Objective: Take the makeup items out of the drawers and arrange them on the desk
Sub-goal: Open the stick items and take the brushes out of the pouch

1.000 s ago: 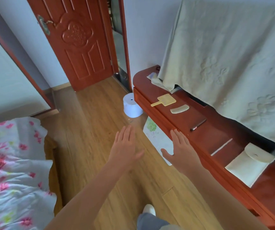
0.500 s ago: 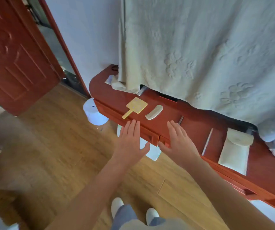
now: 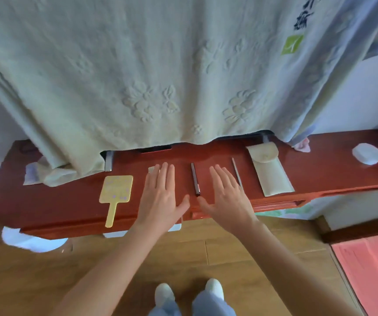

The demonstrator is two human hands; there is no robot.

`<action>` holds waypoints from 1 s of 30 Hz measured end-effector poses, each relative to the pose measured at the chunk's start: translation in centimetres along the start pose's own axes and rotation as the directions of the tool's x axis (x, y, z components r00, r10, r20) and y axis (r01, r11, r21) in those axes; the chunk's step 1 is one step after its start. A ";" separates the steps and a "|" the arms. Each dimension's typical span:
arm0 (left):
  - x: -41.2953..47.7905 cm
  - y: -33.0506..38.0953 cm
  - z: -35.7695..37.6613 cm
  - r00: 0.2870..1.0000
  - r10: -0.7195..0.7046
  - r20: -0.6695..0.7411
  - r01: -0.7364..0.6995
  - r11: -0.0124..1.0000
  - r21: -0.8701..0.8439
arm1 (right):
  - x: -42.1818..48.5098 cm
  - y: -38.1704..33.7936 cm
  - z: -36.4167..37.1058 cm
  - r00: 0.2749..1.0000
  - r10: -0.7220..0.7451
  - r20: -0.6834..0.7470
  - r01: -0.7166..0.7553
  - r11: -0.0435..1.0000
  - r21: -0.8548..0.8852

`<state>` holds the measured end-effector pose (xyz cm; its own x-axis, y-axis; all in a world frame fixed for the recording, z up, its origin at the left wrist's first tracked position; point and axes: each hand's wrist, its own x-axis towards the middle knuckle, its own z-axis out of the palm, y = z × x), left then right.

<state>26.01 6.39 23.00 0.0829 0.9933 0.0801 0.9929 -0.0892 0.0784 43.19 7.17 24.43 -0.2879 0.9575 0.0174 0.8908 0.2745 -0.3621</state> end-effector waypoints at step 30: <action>7.3 0.5 8.3 0.784 -0.221 0.580 0.607 0.078 -0.791 | 5.0 3.5 8.0 0.925 0.238 0.296 -0.372 0.722 0.583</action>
<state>27.83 14.23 15.37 -0.1051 0.8411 -0.5306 0.0607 0.5379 0.8408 42.10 12.23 15.79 -0.1578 0.9250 -0.3457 0.5458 -0.2101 -0.8112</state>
